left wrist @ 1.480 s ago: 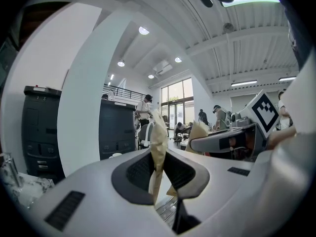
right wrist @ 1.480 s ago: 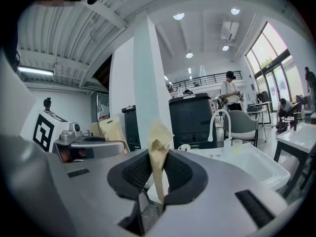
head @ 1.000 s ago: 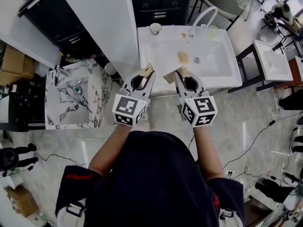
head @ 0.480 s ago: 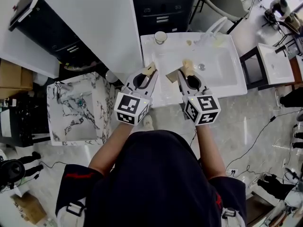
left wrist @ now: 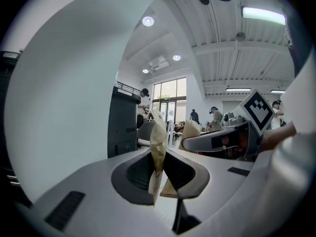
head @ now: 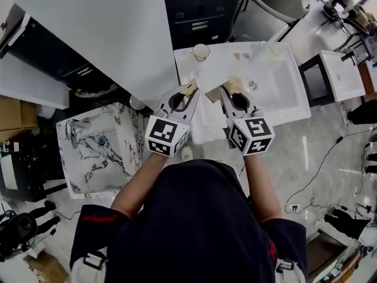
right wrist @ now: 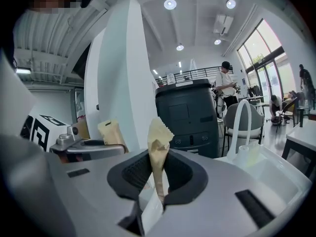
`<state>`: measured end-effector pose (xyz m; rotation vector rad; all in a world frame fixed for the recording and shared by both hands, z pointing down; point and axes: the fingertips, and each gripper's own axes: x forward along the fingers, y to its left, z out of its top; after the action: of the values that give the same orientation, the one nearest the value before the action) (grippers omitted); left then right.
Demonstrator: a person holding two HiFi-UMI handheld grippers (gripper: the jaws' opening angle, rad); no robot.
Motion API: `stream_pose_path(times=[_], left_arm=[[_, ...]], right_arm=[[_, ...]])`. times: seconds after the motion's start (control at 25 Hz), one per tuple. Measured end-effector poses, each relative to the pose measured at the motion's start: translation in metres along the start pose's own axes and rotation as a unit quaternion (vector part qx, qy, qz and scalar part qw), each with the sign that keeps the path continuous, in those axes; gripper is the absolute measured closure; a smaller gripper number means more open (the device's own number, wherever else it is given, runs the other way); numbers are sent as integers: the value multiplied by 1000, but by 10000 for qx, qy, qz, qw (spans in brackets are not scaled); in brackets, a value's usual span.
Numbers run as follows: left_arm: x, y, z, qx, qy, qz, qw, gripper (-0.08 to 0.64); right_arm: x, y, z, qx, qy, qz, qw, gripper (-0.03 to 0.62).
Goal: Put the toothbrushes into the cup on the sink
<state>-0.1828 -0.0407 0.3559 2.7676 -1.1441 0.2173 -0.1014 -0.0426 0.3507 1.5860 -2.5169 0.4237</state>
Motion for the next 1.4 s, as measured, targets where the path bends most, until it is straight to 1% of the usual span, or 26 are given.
stream_pose_path(times=[0.24, 0.44, 0.68, 0.92, 1.12, 1.4], left_arm=[[8, 14, -8, -82, 59, -114, 9999, 499], [19, 17, -10, -144, 87, -181, 9997, 499], [34, 18, -14, -207, 142, -125, 9996, 499], [62, 20, -11, -227, 185, 57, 9996, 499], [85, 25, -10, -376, 204, 260, 9987, 499], [112, 33, -14, -448, 298, 547, 9971, 499]], right_arm=[[15, -1, -4, 58, 84, -83, 9999, 509], [20, -12, -5, 92, 133, -154, 9998, 509], [26, -26, -9, 159, 179, -119, 9996, 509], [39, -50, -10, 218, 239, 82, 9994, 509], [49, -73, -7, 243, 273, 201, 9991, 509], [71, -96, -10, 208, 444, 474, 9977, 509]])
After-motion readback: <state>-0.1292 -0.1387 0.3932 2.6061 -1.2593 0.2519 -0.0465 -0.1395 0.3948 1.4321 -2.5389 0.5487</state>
